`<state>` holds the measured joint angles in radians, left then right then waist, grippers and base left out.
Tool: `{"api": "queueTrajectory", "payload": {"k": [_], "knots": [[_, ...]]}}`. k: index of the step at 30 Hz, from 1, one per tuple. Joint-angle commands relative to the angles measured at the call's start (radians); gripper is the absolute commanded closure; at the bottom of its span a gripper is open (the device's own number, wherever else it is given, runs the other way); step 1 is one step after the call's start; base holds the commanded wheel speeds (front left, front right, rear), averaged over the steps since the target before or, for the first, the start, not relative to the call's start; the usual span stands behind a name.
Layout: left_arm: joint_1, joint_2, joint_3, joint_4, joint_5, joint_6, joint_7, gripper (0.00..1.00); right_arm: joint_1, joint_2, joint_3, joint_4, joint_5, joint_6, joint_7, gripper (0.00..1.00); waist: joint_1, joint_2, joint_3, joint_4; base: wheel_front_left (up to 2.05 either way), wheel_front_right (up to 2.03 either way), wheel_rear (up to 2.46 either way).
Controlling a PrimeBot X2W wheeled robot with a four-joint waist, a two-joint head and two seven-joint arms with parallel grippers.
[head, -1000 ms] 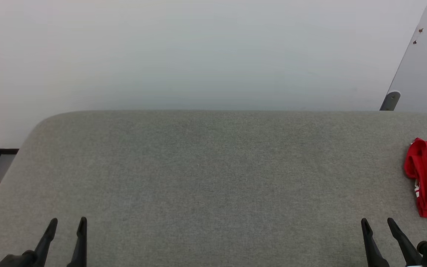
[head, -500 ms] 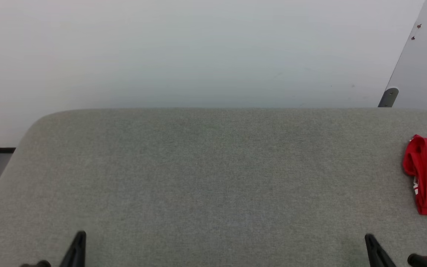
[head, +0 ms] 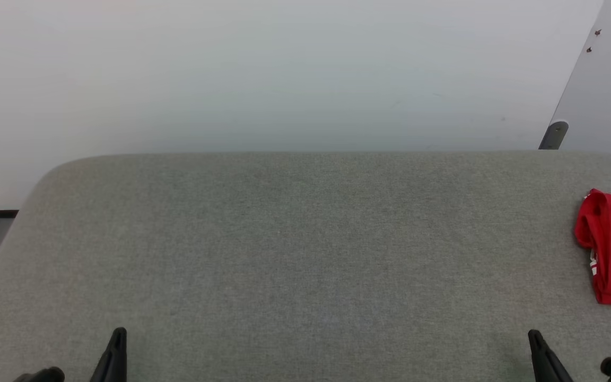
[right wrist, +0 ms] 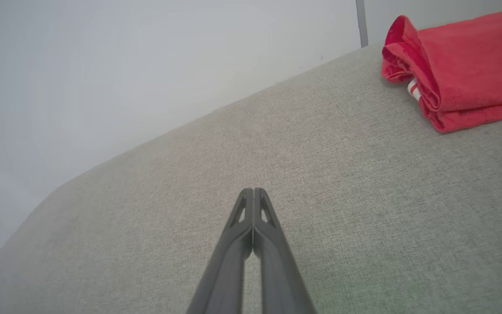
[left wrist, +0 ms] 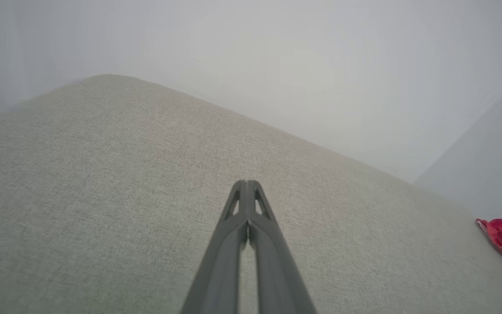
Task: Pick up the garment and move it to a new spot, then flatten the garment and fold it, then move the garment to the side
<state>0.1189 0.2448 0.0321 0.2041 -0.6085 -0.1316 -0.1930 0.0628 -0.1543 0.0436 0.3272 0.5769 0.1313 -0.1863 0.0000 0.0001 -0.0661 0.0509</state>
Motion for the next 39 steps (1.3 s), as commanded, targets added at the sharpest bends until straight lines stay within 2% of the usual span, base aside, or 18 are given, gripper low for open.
{"api": "queueTrajectory", "payload": {"k": [1,18,39], "knots": [[-0.031,0.004,0.010,-0.012,-0.033,0.000,0.007,1.00,-0.033,-0.001,-0.010,-0.019,0.039,0.000,0.007,1.00,0.0000,-0.0001,0.001,-0.001,0.00,0.00,0.00],[-0.078,-0.041,0.027,-0.001,-0.259,0.000,0.076,1.00,-0.068,0.023,-0.045,-0.036,0.273,0.000,0.075,1.00,0.0000,-0.0001,0.011,-0.008,0.00,0.00,0.00],[-0.127,-0.088,0.045,0.011,-0.488,0.001,0.148,1.00,-0.103,0.049,-0.081,-0.052,0.507,0.000,0.145,1.00,0.0000,-0.0001,0.024,-0.018,0.00,0.00,0.00]]}}
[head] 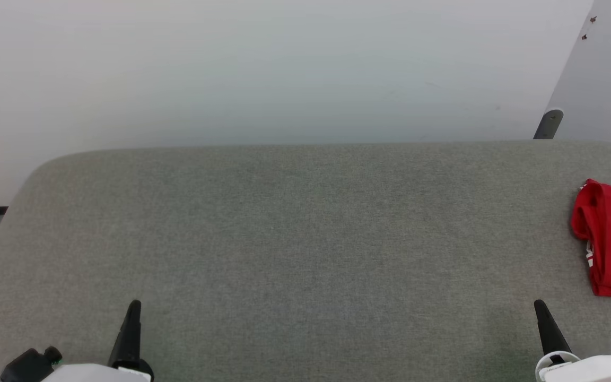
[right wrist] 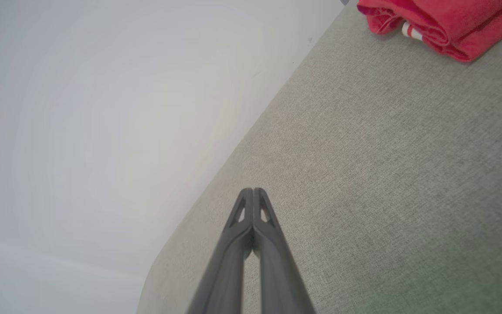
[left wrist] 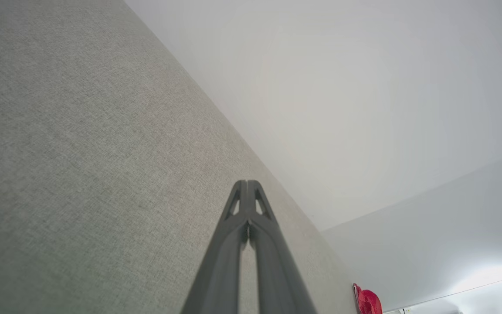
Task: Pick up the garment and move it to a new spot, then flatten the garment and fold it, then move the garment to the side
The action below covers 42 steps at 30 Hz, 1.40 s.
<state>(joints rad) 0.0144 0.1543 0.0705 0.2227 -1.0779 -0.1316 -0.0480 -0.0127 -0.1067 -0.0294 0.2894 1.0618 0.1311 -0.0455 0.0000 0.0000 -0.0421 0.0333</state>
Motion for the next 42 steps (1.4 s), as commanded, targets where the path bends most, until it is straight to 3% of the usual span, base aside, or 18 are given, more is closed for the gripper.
{"api": "queueTrajectory", "payload": {"k": [1,42], "knots": [[-0.024,0.000,0.007,-0.007,-0.028,0.001,0.006,1.00,-0.029,0.002,-0.009,-0.015,0.032,0.000,0.007,1.00,0.0000,0.0000,0.001,-0.001,0.00,0.00,0.00],[-0.092,-0.068,0.032,0.011,-0.351,0.001,0.109,1.00,-0.076,0.038,-0.059,-0.036,0.364,0.000,0.107,1.00,0.0000,0.0000,0.026,-0.019,0.00,0.00,0.00]]}}
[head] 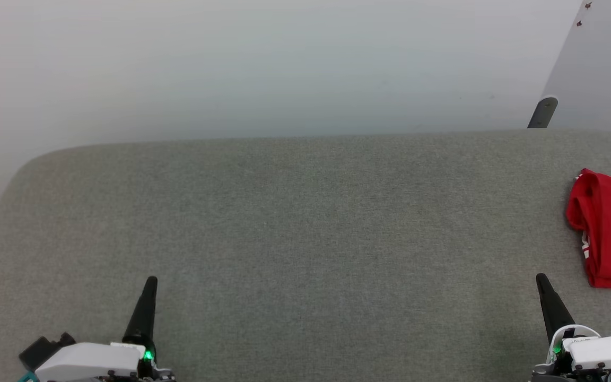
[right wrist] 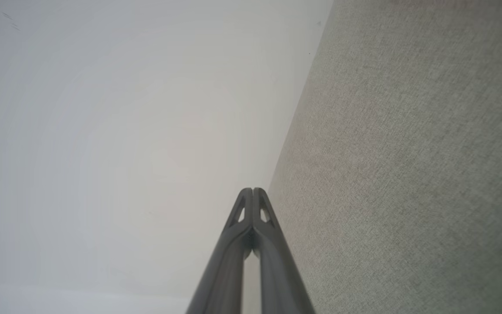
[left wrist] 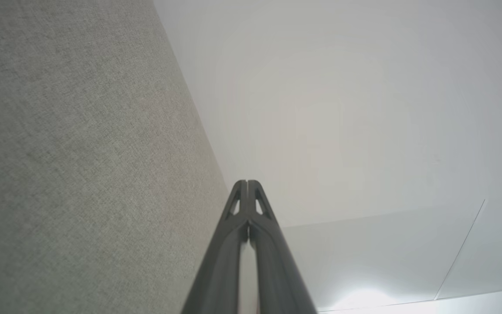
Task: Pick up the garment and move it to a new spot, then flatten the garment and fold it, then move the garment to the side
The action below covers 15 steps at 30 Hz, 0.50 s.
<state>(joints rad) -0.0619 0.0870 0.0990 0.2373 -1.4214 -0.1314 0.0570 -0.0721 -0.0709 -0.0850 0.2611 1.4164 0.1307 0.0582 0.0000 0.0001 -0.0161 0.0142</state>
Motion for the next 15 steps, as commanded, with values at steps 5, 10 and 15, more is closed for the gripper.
{"api": "queueTrajectory", "payload": {"k": [5,10,15], "knots": [[-0.022,-0.007,0.006,-0.001,-0.042,0.001,0.013,1.00,-0.022,0.006,-0.009,-0.010,0.046,0.000,0.013,1.00,0.0000,-0.0001,0.003,-0.002,0.00,0.00,0.00],[-0.028,-0.014,0.009,0.001,-0.074,0.001,0.024,1.00,-0.025,0.009,-0.014,-0.011,0.077,0.000,0.023,1.00,0.0000,-0.0001,0.006,-0.005,0.00,0.00,0.00],[-0.035,-0.021,0.011,0.003,-0.106,0.001,0.033,1.00,-0.029,0.013,-0.019,-0.013,0.111,0.000,0.033,1.00,0.0000,-0.0001,0.009,-0.007,0.00,0.00,0.00]]}}
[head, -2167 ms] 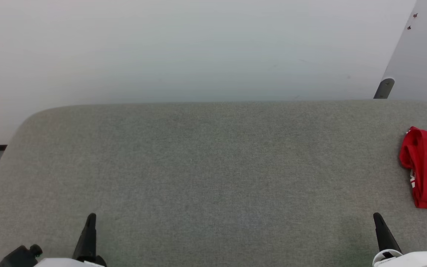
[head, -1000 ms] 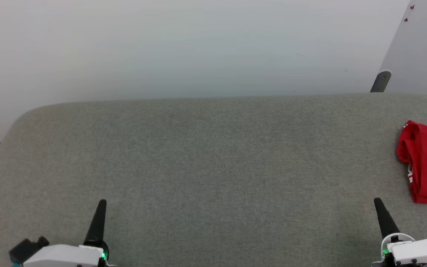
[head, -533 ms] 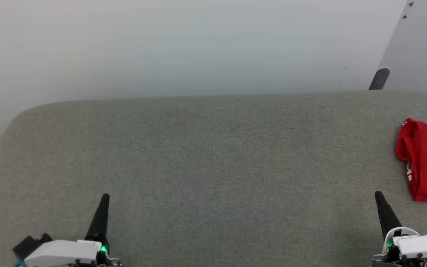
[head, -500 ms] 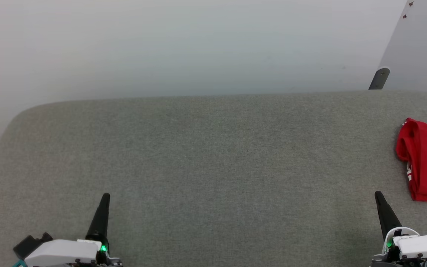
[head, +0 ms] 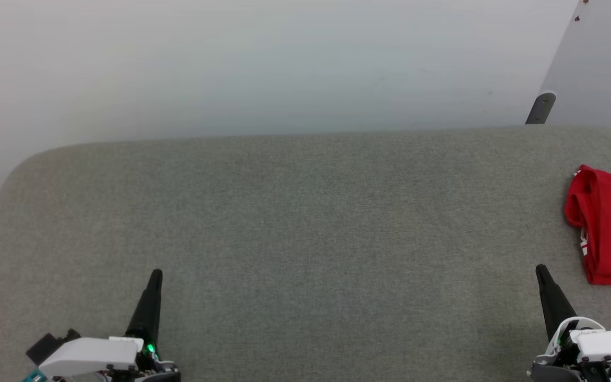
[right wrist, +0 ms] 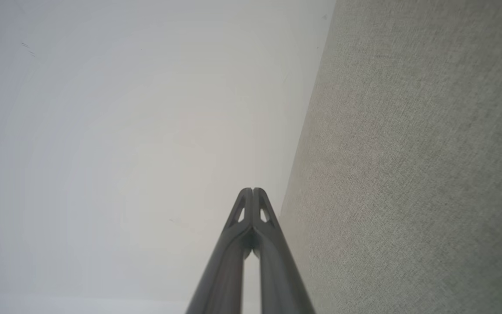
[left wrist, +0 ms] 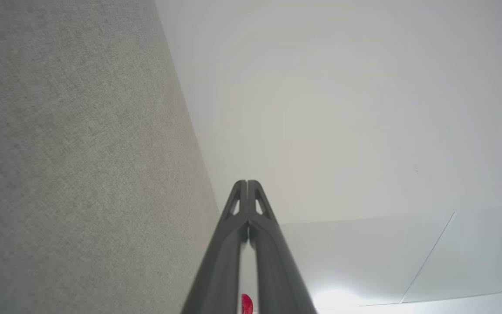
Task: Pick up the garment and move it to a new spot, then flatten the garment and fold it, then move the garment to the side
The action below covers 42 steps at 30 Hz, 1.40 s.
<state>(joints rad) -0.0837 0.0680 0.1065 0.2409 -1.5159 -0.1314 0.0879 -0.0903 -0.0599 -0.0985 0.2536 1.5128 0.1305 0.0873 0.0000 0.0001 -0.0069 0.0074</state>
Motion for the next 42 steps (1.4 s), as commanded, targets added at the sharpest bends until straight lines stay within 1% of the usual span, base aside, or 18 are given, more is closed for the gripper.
{"api": "queueTrajectory", "payload": {"k": [1,16,42], "knots": [[-0.015,-0.003,0.004,0.000,-0.018,0.001,0.004,1.00,-0.011,0.002,-0.007,-0.006,0.019,0.000,0.005,1.00,0.0000,-0.0001,0.001,-0.001,0.00,0.00,0.00],[-0.032,-0.021,0.011,0.005,-0.100,0.001,0.031,1.00,-0.027,0.013,-0.018,-0.012,0.105,0.000,0.030,1.00,0.0000,-0.0001,0.010,-0.007,0.00,0.00,0.00],[-0.031,-0.020,0.009,0.005,-0.098,0.001,0.029,1.00,-0.020,0.012,-0.017,-0.011,0.102,0.000,0.030,1.00,0.0000,-0.0001,0.010,-0.007,0.00,0.00,0.00]]}}
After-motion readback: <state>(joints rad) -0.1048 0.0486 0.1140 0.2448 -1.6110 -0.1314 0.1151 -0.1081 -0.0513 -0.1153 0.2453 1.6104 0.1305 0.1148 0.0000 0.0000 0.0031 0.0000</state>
